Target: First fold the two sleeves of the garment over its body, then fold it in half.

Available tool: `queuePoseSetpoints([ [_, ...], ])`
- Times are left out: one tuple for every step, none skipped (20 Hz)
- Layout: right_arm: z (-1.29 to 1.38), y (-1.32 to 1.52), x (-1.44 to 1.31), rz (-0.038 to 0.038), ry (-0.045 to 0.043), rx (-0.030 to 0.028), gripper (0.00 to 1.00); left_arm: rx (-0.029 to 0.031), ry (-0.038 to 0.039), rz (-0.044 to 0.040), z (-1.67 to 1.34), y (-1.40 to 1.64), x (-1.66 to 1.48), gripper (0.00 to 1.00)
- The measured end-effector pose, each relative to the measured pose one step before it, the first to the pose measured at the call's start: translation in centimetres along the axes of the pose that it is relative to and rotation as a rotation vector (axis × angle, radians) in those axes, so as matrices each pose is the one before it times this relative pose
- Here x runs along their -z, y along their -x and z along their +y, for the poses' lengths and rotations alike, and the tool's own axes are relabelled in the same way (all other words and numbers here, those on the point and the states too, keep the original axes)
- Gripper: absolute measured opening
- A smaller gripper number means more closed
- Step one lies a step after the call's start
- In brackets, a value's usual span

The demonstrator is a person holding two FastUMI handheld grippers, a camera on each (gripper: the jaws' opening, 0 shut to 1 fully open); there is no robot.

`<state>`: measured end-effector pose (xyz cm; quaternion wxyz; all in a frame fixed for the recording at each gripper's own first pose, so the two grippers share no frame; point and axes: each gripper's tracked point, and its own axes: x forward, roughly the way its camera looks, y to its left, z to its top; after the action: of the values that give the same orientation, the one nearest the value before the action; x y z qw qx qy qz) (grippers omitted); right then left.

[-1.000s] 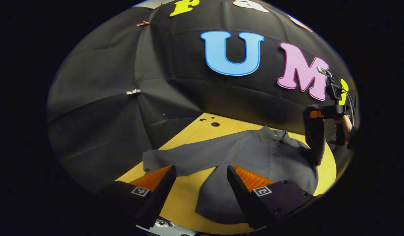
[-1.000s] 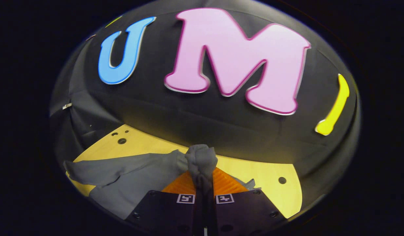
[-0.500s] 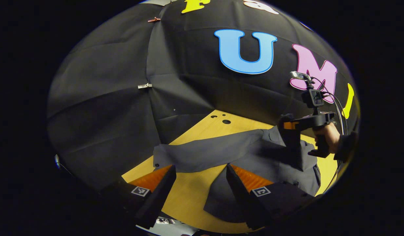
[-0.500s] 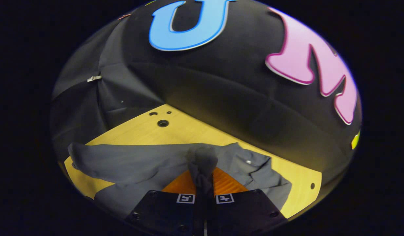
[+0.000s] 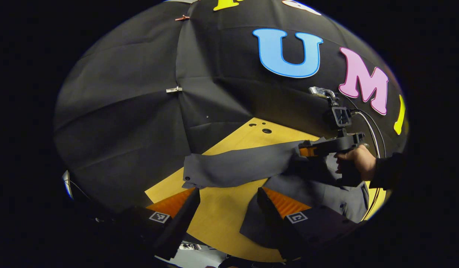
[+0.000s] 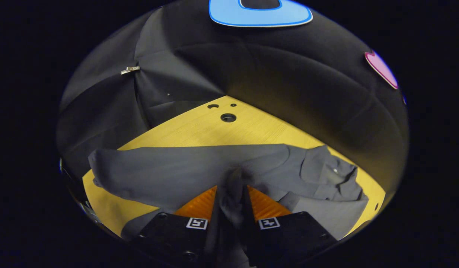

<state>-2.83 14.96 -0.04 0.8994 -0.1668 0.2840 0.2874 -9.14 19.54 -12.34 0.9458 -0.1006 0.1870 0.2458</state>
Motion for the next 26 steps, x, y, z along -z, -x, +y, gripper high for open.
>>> queuePoseSetpoints([
  [0.308, 0.610, 0.011, -0.00530, -0.01676, -0.00875, 0.37, -0.00215, 0.01317, -0.00557, 0.266, -0.383, -0.020, 0.97],
  [-0.023, 0.557, -0.007, -0.00554, -0.01016, -0.00738, 0.51, -0.01041, 0.00940, -0.00666, 0.514, -0.391, -0.210, 0.98],
  [0.130, 0.995, -0.117, -0.00771, -0.00529, -0.00969, 0.65, -0.01335, 0.00811, -0.00462, 0.636, -0.595, -0.048, 0.97],
  [-0.238, 0.968, -0.099, -0.00745, 0.00107, 0.00050, 0.79, -0.00925, 0.01228, -0.00473, 0.575, -0.523, -0.250, 0.97],
  [-0.229, 1.119, -0.087, -0.01367, 0.00136, 0.00639, 0.86, -0.00972, 0.01535, -0.00162, 0.578, -0.687, -0.047, 0.97],
  [-0.338, 1.207, -0.149, -0.01307, -0.00140, 0.00798, 0.91, -0.00801, 0.01421, -0.00150, 0.575, -0.731, -0.263, 0.98],
  [-0.469, 1.118, -0.180, -0.01632, -0.00988, 0.01104, 0.98, -0.01089, 0.01081, -0.00232, 0.725, -0.742, -0.007, 0.98],
  [-0.473, 1.349, -0.029, -0.01546, -0.01863, 0.01086, 1.00, -0.01168, 0.00761, -0.00219, 0.703, -0.780, -0.216, 0.97],
  [-0.523, 1.151, -0.074, -0.01246, -0.01845, 0.01321, 0.99, -0.01227, 0.00328, -0.00046, 0.639, -1.197, -0.051, 0.97],
  [-0.802, 1.215, -0.042, -0.01085, -0.02487, 0.01794, 0.99, -0.00970, 0.00520, 0.00353, 0.707, -1.137, -0.119, 0.98],
  [-0.926, 1.258, 0.300, -0.00669, -0.03027, 0.01483, 0.99, -0.00287, 0.00733, 0.00212, 0.518, -1.147, -0.074, 0.98],
  [-0.904, 1.078, 0.099, -0.00180, -0.02577, 0.01599, 0.99, -0.01025, 0.00301, 0.00146, 0.544, -1.162, -0.154, 0.97],
  [-1.263, 1.114, -0.077, -0.00179, -0.01982, 0.01899, 0.99, -0.01381, -0.00270, 0.00277, 0.555, -1.191, 0.111, 0.97],
  [-1.129, 1.128, 0.152, -0.00621, -0.01528, 0.02501, 0.99, -0.01086, -0.00785, 0.00152, 0.290, -1.193, -0.014, 0.97],
  [-1.413, 1.155, 0.130, -0.00661, -0.01186, 0.02731, 0.99, -0.00805, -0.00837, 0.00589, 0.473, -1.279, 0.144, 0.94],
  [-1.424, 1.067, 0.176, -0.00597, -0.01075, 0.02850, 0.99, -0.00402, -0.00757, 0.01048, 0.242, -1.166, 0.127, 0.97],
  [-1.291, 1.075, 0.322, -0.00410, -0.01126, 0.02929, 0.98, -0.00367, -0.00671, 0.00832, 0.288, -1.117, 0.244, 0.94],
  [-1.136, 1.107, 0.463, -0.00074, -0.01233, 0.02581, 0.99, 0.00003, -0.00410, 0.01371, 0.146, -1.033, 0.145, 0.97],
  [-1.166, 1.036, 0.457, 0.00062, -0.01410, 0.02702, 0.99, 0.00065, -0.00164, 0.01023, 0.119, -0.968, 0.264, 0.97],
  [-1.212, 1.076, 0.531, -0.00028, -0.01461, 0.02642, 0.99, 0.00130, -0.00013, 0.01033, -0.012, -0.989, 0.084, 0.97],
  [-1.228, 0.939, 0.604, 0.00444, -0.01440, 0.02810, 0.99, 0.00714, 0.00011, 0.01419, -0.165, -0.991, 0.383, 0.97],
  [-1.068, 0.917, 0.672, 0.01126, -0.02369, 0.02059, 0.99, 0.01020, -0.00062, 0.01195, -0.249, -0.819, 0.161, 1.00],
  [-0.585, 0.995, 0.495, 0.00890, -0.02556, 0.01105, 0.99, 0.00580, -0.00207, 0.01252, -0.129, -0.769, 0.248, 0.97],
  [-0.801, 0.945, 0.363, 0.00359, -0.02132, 0.01269, 0.99, 0.00761, -0.00411, 0.01423, -0.215, -0.742, 0.265, 0.94],
  [-1.054, 0.944, 0.066, -0.00333, -0.01685, 0.01899, 0.98, 0.00981, -0.00338, 0.01403, -0.327, -0.590, 0.346, 0.97],
  [-1.127, 0.844, 0.067, -0.00725, -0.01696, 0.02235, 0.99, 0.01664, -0.00318, 0.01284, -0.473, -0.571, 0.274, 0.97],
])
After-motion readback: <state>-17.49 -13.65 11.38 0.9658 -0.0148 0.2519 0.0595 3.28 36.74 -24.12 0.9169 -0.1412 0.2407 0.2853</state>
